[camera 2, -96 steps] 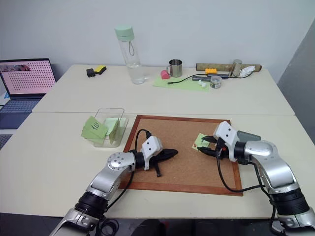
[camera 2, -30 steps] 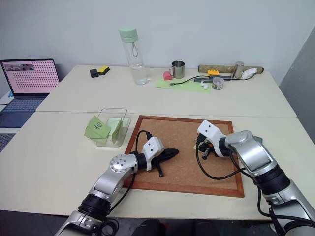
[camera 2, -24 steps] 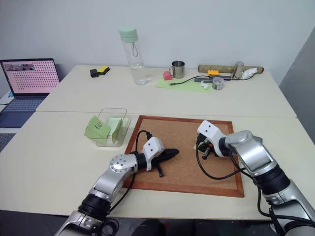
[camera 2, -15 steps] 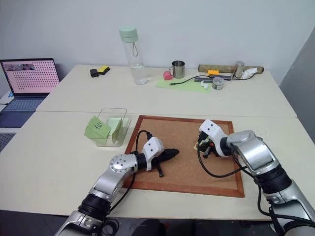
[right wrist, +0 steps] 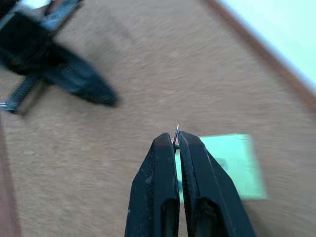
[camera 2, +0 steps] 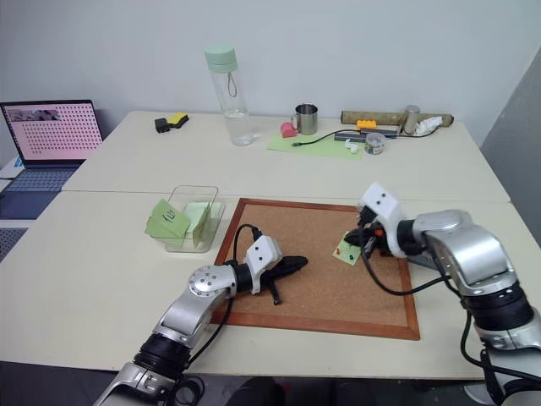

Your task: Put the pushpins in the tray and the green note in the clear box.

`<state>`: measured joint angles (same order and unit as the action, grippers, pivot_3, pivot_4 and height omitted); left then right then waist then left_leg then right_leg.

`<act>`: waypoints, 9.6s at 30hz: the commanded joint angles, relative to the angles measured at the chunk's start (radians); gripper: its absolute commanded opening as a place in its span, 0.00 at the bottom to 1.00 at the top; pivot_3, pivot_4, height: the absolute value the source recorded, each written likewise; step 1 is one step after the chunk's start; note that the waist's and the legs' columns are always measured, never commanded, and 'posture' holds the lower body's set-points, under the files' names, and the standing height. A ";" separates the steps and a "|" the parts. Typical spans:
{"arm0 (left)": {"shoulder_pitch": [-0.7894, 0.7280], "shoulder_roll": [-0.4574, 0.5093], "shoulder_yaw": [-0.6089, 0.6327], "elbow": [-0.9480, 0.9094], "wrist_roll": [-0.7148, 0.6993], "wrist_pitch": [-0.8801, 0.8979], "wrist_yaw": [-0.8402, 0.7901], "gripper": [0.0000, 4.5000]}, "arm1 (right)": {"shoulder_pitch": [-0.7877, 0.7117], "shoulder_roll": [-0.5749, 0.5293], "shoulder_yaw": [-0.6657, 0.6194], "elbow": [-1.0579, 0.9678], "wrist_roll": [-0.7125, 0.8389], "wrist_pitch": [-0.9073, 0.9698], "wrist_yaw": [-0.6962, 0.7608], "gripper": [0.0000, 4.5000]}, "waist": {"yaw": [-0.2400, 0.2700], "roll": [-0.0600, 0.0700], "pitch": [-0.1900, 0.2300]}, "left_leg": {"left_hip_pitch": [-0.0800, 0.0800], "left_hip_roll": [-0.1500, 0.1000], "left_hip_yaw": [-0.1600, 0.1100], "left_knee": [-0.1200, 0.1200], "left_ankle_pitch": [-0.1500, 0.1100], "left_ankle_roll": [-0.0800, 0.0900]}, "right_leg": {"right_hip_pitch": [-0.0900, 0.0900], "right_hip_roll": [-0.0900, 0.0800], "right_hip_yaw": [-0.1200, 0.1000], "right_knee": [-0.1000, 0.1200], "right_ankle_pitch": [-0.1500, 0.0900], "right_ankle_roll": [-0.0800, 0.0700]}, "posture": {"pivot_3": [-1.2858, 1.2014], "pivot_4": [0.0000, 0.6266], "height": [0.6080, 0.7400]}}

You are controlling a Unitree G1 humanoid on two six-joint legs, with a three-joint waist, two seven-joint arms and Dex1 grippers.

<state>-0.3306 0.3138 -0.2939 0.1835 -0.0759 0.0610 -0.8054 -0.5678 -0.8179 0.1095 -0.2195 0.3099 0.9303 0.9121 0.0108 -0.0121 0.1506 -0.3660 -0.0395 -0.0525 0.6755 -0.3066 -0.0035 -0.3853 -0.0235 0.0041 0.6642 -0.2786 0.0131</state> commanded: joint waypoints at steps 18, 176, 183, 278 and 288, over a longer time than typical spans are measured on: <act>0.026 0.031 -0.013 0.064 0.029 0.037 -0.027 0.00 | 0.158 -0.113 -0.110 0.321 -0.184 -0.277 -0.111 0.22 | -0.002 0.005 -0.001 | 0.000 0.000 0.002 -0.002 0.000 0.001 | 0.000 0.000 0.001 -0.001 0.000 0.000 | 0.52 0.24 1.00; -0.027 -0.025 0.241 -0.145 -0.343 0.436 -0.010 0.31 | 0.219 0.126 0.037 -0.057 -0.115 -0.666 0.052 0.00 | -0.014 0.000 0.003 | 0.001 0.000 0.002 -0.009 0.000 0.000 | -0.002 0.001 0.002 -0.002 0.000 0.001 | 0.52 0.24 1.00; -0.104 -0.064 0.362 -0.195 -0.604 0.709 -0.004 0.60 | 0.210 0.097 0.069 -0.071 -0.185 -0.823 0.087 0.00 | -0.012 -0.006 0.010 | -0.002 0.001 0.001 -0.008 0.002 -0.004 | -0.004 0.001 0.001 -0.005 0.000 0.001 | 0.52 0.24 1.00; -0.187 -0.151 0.191 -0.268 -0.466 0.544 0.052 0.00 | 0.296 0.011 -0.306 0.203 -0.088 -0.287 -0.244 0.50 | 0.009 -0.007 0.012 | -0.001 0.000 0.004 -0.007 0.005 -0.008 | -0.003 0.002 0.004 -0.002 0.000 0.000 | 0.52 0.24 1.00; -0.158 -0.046 0.313 -0.485 -0.481 0.611 0.200 0.00 | 0.240 -0.100 -0.318 -0.081 0.062 -0.429 0.018 0.70 | -0.003 -0.007 0.012 | -0.001 0.000 0.003 -0.007 0.005 -0.007 | -0.004 0.002 0.004 -0.002 0.000 0.001 | 0.52 0.24 1.00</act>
<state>-0.4927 0.2523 -0.0221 -0.2218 -0.5479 0.6562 -0.6537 -0.2830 -0.8976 -0.1758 -0.2016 0.2966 0.5208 0.8656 0.0078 -0.0187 0.1631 -0.3669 -0.0389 -0.0493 0.6679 -0.3022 -0.0104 -0.3889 -0.0213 0.0079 0.6626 -0.2786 0.0137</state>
